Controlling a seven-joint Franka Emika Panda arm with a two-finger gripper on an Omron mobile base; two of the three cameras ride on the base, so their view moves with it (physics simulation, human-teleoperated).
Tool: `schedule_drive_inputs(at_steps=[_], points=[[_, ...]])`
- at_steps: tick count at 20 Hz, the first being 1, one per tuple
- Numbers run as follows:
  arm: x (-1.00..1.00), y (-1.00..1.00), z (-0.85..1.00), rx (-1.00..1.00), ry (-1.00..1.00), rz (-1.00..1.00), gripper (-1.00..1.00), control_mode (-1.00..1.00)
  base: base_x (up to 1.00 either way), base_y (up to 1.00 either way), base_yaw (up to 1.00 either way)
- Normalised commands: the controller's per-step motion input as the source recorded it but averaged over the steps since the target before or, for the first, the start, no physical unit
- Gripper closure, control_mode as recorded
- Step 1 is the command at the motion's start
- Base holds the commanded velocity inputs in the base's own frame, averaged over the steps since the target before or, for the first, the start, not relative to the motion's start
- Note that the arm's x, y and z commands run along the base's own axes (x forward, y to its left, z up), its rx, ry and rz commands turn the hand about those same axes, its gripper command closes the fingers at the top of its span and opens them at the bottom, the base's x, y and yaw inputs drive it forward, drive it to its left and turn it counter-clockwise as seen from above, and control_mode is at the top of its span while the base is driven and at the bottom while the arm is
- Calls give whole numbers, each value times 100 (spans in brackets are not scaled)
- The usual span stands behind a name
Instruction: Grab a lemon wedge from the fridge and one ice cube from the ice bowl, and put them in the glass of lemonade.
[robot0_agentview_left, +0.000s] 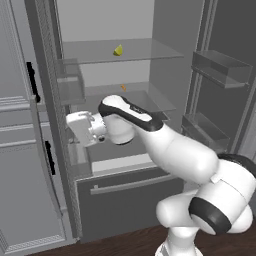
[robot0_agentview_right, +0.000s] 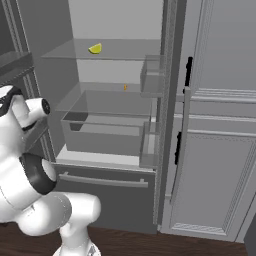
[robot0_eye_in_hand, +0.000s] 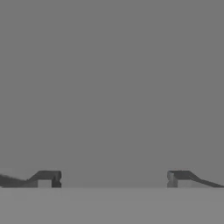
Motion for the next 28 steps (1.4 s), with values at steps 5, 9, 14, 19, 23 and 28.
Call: schedule_drive_inputs(at_steps=[5,9,14,19,23,28], points=[[-29,28,3,-9,0,-4,-100,-100,0,0,0],[-53,-88,43,-10,0,-4,-100,-100,0,0,0],[-50,-100,76,-15,-5,-5,-100,-100,0,0,0],[-22,-100,81,-26,-5,-9,-100,-100,0,0,0],[-3,-100,55,-33,-3,-16,-100,-100,0,0,0],[-3,-100,25,-36,-13,-19,-100,-100,0,0,0]])
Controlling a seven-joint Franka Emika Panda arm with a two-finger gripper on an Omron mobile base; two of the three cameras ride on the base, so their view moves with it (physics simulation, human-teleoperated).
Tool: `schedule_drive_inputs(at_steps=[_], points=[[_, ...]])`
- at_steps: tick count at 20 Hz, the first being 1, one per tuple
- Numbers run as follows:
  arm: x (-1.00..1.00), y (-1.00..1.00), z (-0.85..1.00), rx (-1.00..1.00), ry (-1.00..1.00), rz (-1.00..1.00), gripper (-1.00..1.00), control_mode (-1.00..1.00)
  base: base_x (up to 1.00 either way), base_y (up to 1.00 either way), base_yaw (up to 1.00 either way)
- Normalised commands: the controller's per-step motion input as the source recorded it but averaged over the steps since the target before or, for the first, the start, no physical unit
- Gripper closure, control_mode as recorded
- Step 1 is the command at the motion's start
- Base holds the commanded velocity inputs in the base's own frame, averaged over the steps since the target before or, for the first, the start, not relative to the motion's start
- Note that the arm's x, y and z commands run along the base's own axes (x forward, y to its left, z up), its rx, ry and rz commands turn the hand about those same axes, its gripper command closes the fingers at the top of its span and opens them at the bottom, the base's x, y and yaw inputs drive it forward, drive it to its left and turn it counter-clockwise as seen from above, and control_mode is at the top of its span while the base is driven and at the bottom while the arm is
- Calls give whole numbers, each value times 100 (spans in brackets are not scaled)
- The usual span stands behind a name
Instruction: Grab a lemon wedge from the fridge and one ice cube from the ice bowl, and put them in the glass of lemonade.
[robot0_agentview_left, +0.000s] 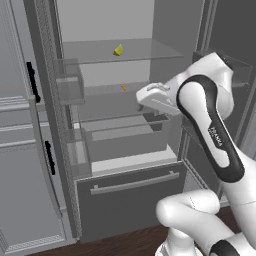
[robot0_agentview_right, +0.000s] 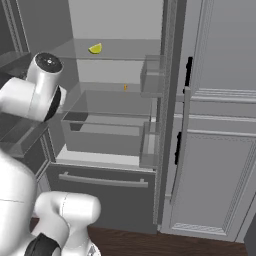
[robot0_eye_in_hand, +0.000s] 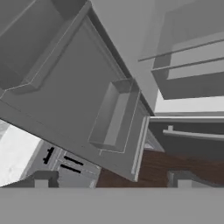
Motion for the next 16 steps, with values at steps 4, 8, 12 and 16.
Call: schedule_drive_inputs(at_steps=[4,8,12,16], points=[[-16,-93,2,-36,-18,-17,-100,-100,0,0,0],[-65,-61,14,-32,-34,-7,-100,-100,0,0,0],[-100,-13,20,-9,-5,-8,-100,-100,0,0,0],[-44,-2,13,-2,-3,-1,-100,-100,0,0,0]])
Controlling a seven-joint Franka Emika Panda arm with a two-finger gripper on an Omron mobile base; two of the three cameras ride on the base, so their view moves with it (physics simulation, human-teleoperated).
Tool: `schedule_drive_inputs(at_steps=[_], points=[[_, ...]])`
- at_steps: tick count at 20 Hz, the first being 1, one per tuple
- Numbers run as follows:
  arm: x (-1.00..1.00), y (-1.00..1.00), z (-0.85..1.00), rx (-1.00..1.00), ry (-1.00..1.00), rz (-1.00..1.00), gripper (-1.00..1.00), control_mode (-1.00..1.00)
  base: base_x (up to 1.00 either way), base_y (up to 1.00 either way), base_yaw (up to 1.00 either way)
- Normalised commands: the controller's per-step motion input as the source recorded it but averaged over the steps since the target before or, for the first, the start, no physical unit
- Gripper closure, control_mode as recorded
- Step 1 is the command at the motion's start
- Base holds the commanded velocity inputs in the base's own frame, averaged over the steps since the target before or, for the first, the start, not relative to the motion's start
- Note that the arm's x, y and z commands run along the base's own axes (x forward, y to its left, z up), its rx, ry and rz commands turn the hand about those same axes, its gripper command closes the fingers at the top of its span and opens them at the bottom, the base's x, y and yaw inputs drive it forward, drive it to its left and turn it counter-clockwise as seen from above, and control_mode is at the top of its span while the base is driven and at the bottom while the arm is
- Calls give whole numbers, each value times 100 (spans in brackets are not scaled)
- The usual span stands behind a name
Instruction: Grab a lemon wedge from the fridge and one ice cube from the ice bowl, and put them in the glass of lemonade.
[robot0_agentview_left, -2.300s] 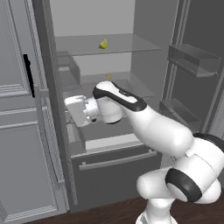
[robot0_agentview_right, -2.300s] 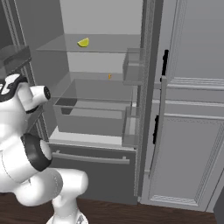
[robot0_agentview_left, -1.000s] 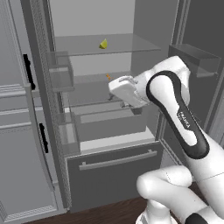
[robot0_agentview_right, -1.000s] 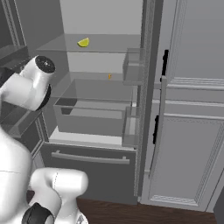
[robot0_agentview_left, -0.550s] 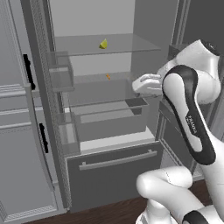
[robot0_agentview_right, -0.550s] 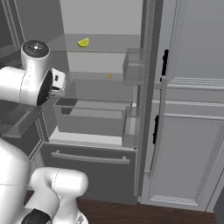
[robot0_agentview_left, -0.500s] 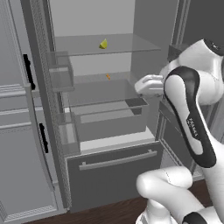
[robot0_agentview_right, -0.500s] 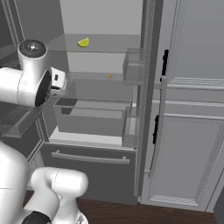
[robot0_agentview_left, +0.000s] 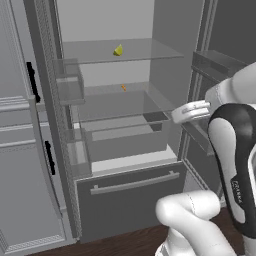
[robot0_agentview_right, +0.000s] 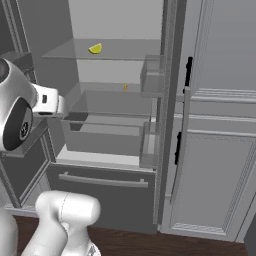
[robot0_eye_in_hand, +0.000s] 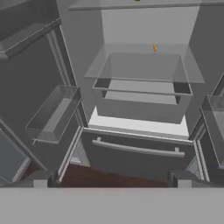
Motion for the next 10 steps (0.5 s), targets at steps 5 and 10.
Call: schedule_drive_inputs(at_steps=[5,10], points=[[-2,-2,22,4,0,-1,-100,-100,0,0,0],[0,-7,23,11,-3,-1,-100,-100,0,0,0]])
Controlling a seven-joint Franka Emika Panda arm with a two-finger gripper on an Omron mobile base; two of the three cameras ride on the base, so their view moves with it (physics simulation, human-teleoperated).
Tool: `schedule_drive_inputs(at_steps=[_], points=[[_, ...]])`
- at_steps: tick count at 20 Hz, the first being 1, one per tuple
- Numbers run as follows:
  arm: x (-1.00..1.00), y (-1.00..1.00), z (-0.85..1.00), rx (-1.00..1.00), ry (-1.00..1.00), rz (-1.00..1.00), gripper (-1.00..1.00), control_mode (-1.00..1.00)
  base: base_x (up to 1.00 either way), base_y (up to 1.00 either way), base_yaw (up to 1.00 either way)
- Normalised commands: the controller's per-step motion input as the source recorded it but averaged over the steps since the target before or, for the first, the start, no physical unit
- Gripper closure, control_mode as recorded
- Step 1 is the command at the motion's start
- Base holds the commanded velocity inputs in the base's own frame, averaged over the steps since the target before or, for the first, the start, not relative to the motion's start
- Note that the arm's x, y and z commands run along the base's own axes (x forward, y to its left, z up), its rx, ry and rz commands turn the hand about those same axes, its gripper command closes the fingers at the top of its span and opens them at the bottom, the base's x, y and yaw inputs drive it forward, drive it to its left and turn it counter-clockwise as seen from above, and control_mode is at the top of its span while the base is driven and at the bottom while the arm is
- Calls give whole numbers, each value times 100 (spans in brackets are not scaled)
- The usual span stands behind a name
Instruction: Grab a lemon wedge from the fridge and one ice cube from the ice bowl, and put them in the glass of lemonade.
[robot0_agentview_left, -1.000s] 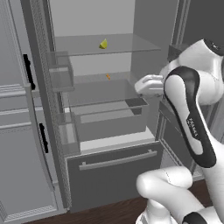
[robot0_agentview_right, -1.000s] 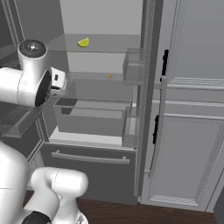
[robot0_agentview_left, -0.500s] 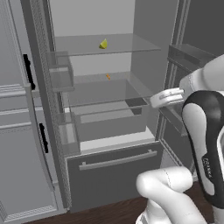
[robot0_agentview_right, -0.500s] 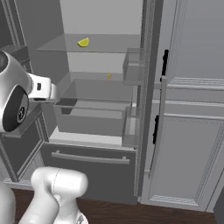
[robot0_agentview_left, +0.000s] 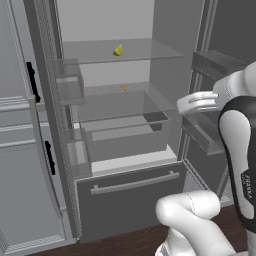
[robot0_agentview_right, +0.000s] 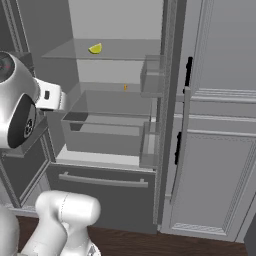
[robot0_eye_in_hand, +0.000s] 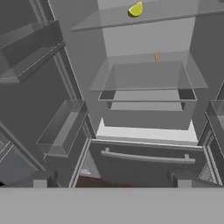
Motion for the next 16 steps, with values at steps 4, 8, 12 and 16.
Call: schedule_drive_inputs(at_steps=[4,8,12,16], points=[[-13,8,4,7,-2,0,-100,100,3,0,0],[0,0,0,0,0,0,-100,100,76,10,-6],[0,0,0,0,0,0,-100,100,100,1,-14],[0,0,0,0,0,0,-100,100,100,0,-18]])
